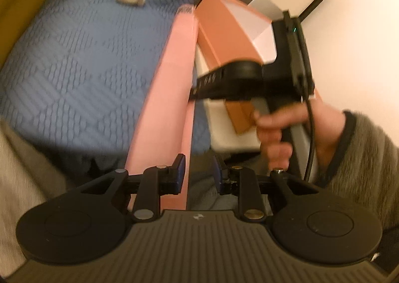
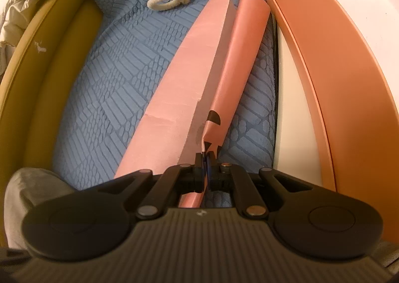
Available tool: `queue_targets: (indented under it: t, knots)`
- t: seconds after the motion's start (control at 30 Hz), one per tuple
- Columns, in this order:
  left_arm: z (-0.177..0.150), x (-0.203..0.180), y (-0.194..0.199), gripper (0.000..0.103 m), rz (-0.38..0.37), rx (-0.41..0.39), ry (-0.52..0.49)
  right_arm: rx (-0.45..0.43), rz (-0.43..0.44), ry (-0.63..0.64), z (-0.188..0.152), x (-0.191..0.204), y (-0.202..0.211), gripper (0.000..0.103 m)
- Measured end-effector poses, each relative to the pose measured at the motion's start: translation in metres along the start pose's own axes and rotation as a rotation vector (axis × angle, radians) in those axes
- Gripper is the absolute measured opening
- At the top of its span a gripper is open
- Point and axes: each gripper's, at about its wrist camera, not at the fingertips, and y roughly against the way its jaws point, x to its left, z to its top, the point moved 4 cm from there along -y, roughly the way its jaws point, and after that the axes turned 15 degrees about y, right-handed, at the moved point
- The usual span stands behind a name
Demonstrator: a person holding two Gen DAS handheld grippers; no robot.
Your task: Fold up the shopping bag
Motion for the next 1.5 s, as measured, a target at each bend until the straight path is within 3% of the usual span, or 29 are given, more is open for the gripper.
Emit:
queue_targets:
  t: [0.4,0.53,0.63,0.97,1.13,1.33,1.5]
  knots:
    - [-0.02,0.03,-0.031,0.025,0.192,0.167,-0.009,0.003,-0.007,0.009,0.0,0.001,-0.002,0.006]
    - [-0.021,0.035,-0.04,0.025,0.227,0.131,-0.03,0.002,-0.006,0.008,0.0,0.001,-0.002,0.006]
    - [-0.015,0.039,-0.043,0.026,0.241,0.035,-0.016,0.002,-0.007,0.007,0.0,0.001,-0.002,0.006]
    - [0.015,0.068,-0.02,0.026,0.219,-0.194,0.194,-0.018,-0.015,-0.023,-0.002,0.0,-0.002,0.006]
    - [0.027,0.071,-0.03,0.026,0.223,-0.182,0.203,-0.036,-0.009,-0.051,-0.004,-0.002,-0.002,0.006]
    - [0.037,0.058,-0.059,0.026,0.198,-0.146,0.113,-0.044,0.001,-0.09,-0.005,-0.003,-0.004,0.006]
    - [0.054,0.052,-0.074,0.026,0.135,-0.142,0.093,-0.039,0.0,-0.124,-0.006,-0.005,-0.007,0.006]
